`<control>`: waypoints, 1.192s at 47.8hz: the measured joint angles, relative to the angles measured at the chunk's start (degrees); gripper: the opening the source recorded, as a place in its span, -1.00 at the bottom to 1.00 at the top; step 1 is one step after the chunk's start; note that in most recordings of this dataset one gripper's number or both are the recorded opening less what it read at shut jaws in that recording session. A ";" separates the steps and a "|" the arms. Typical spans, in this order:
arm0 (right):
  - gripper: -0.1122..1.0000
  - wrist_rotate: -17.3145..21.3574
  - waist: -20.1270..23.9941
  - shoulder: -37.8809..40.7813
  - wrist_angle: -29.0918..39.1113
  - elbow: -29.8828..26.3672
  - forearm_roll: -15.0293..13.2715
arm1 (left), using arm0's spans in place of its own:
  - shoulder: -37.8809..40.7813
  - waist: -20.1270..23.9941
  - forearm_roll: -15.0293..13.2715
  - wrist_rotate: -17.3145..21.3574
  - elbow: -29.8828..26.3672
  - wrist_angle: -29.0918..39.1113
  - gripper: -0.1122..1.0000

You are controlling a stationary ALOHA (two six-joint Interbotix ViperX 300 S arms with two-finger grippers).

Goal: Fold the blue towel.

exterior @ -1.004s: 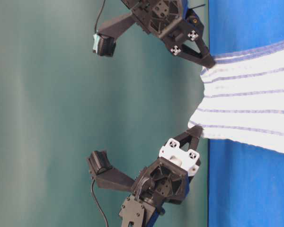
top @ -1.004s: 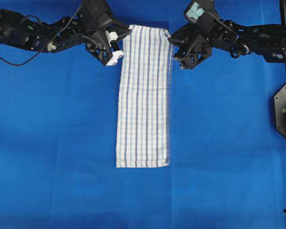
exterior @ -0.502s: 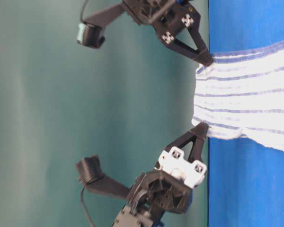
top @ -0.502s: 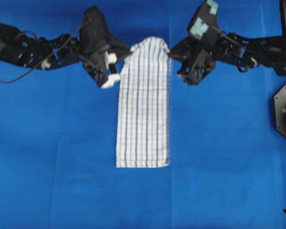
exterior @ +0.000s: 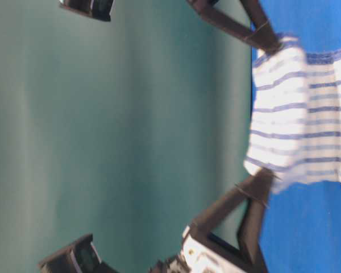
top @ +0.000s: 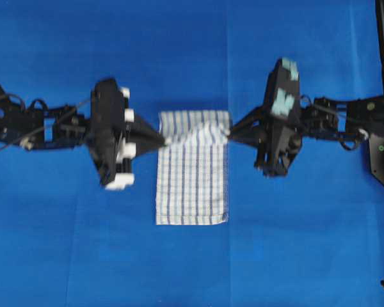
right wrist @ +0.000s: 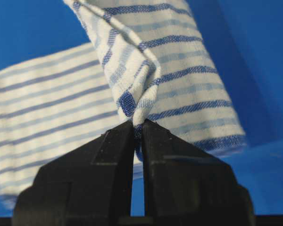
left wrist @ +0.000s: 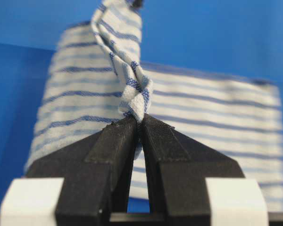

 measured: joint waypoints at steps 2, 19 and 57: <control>-0.70 0.00 1.32 0.00 -0.44 0.09 0.62 | -0.09 -1.58 -0.09 -0.18 0.00 -0.18 -0.73; -0.70 0.00 8.44 2.81 -1.93 -0.70 3.43 | 3.69 -10.02 -0.44 -1.76 -0.53 -3.69 -0.73; -0.69 0.00 12.39 9.40 -1.93 -3.25 4.31 | 8.79 -11.87 -0.44 -2.99 -2.64 -4.13 -0.71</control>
